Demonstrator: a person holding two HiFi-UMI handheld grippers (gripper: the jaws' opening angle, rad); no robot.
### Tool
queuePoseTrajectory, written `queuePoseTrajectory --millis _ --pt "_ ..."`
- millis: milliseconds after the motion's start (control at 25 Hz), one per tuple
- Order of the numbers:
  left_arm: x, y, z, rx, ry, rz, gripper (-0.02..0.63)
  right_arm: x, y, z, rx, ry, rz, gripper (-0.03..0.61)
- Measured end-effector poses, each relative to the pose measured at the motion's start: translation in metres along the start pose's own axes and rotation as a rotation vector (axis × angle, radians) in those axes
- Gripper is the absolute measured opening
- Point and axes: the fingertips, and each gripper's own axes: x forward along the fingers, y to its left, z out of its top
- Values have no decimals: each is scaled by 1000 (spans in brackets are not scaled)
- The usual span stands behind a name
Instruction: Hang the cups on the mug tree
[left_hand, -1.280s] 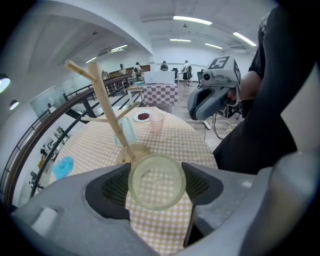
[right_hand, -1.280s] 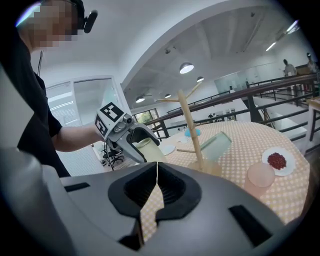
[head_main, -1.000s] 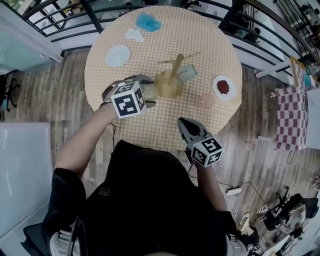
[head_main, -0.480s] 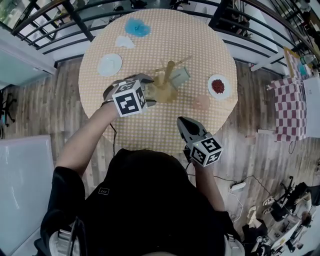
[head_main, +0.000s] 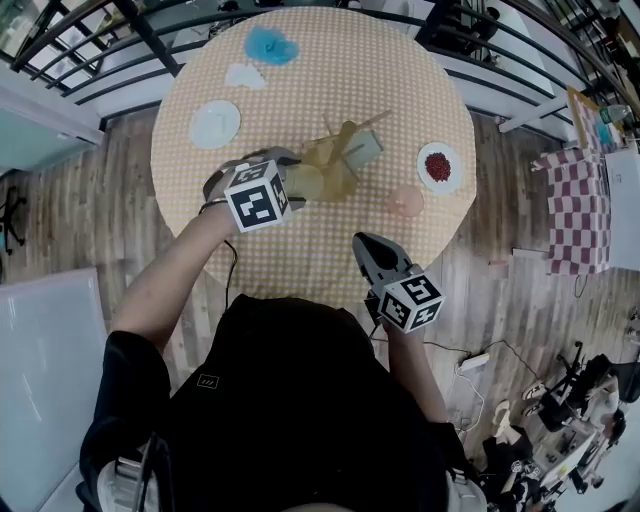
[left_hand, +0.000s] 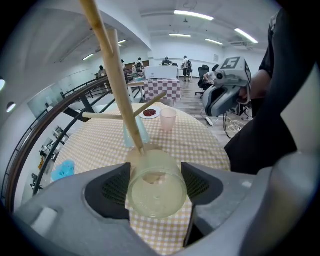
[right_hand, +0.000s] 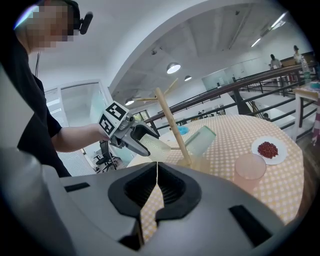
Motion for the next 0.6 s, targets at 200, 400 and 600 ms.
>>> queuePoseTrajectory --millis 200,400,600 --pt "10 2 -9 16 20 -12 310 5 2 -3 12 9 -13 17" --pt "20 6 -12 28 33 -23 310 6 -1 -7 27 16 -32 17" --pt "31 8 -12 36 50 -39 310 4 -4 -10 42 19 -50 17"
